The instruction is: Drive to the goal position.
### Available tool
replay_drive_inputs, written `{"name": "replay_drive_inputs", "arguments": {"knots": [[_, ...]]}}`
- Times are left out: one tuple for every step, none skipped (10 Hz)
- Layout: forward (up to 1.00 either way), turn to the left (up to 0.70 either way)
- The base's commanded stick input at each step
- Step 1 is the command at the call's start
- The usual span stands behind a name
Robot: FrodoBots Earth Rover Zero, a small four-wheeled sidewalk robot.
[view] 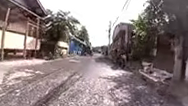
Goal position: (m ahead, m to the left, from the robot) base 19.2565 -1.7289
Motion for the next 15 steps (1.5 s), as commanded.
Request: {"name": "replay_drive_inputs", "arguments": {"knots": [[0.70,0.00],[0.70,0.00],[0.70,0.00],[0.70,0.00],[0.70,0.00],[0.70,0.00],[0.70,0.19],[0.70,0.35],[0.70,0.16],[0.70,0.00],[0.70,0.00],[0.70,0.00],[0.70,0.00],[0.70,0.00],[0.70,0.00]]}}
